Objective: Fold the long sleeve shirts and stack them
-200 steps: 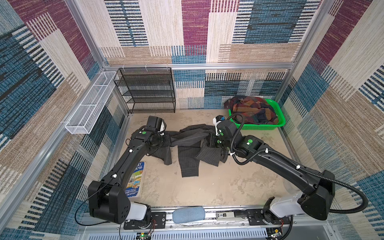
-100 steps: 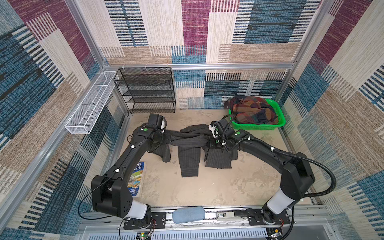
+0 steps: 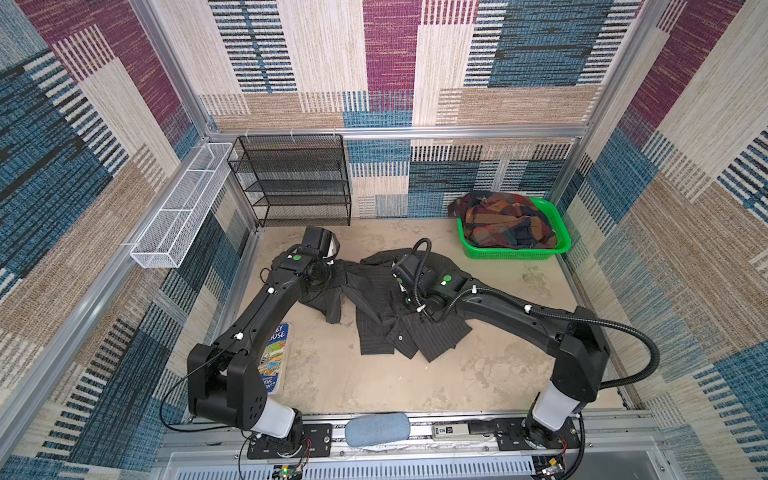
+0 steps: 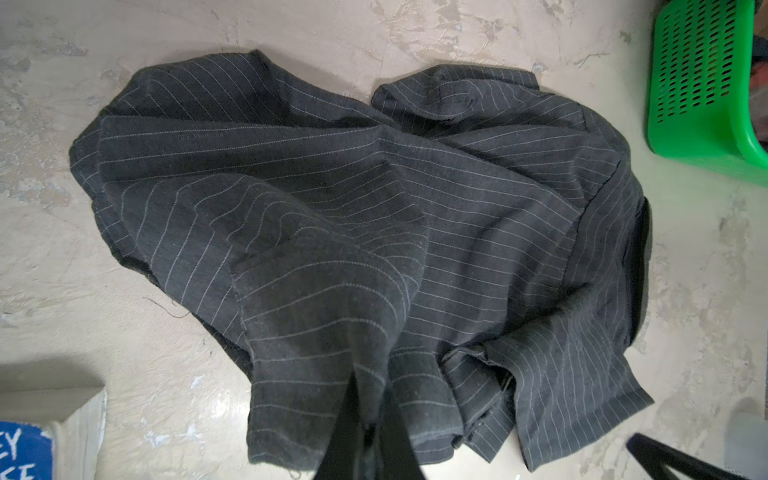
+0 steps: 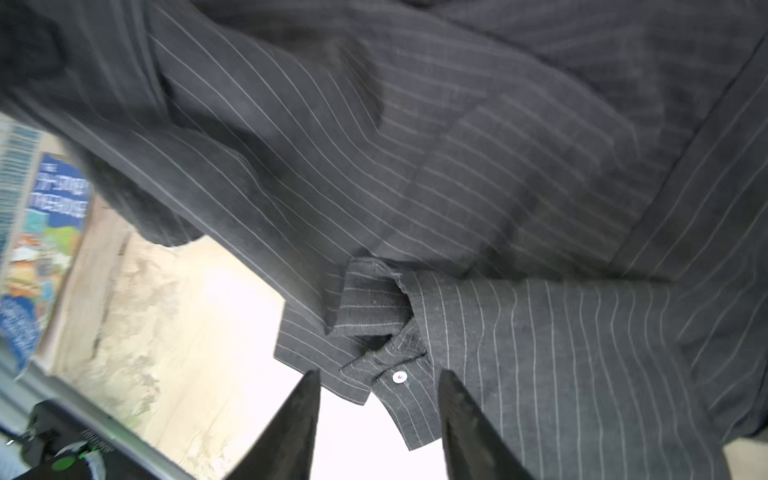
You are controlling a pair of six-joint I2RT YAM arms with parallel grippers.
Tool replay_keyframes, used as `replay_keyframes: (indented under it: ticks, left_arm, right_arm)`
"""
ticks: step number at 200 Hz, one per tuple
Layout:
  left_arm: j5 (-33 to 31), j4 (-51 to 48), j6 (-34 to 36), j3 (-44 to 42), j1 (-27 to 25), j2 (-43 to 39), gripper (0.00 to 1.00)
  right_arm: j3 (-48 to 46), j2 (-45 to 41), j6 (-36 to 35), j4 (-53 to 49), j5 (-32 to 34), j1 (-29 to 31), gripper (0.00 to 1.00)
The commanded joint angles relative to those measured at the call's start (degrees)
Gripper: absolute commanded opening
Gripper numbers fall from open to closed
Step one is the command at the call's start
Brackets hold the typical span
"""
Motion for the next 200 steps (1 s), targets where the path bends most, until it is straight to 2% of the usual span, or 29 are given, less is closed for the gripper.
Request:
replay_keyframes:
  ticks: [1,38,88,136,166,180,200]
  left_arm:
    - [0.35,1.20,0.14,-0.47,-0.08,-0.70,0.00]
    - [0.48,1.32,0.22,-0.65,-0.17,-0.75,0.00]
    - [0.41,1.83,-0.05,-1.76,-0.26,-1.84,0.00]
    - [0.65,1.81,-0.14,-2.12,-0.27,-1.91,0.00]
    - [0.66,1.91,0.04,-2.36,-0.28,-1.97,0.00]
    - [0.66,1.86,0.04,-2.32,-0.28,-2.05,0.00]
    - [0.77,1.86,0.04,-2.39,-0.28,-1.95,0.00]
  right_arm:
    - [0.41,1.72,7.54,-2.04,5.69,3.10,0.57]
    - [2.28,7.70,11.79,-4.56,5.70,8.15,0.62]
    - [0.11,11.51,16.03,-3.67,5.08,8.44,0.60]
    - [3.07,16.46,17.24,-4.48,5.74,8.41,0.62]
    - [5.02,18.49,18.25,-6.76,9.05,8.46,0.62]
    - [5.00,18.75,18.82,-7.44,10.85,8.41,0.57]
    - [4.64,19.17,19.57,-7.85,12.37,8.26,0.44]
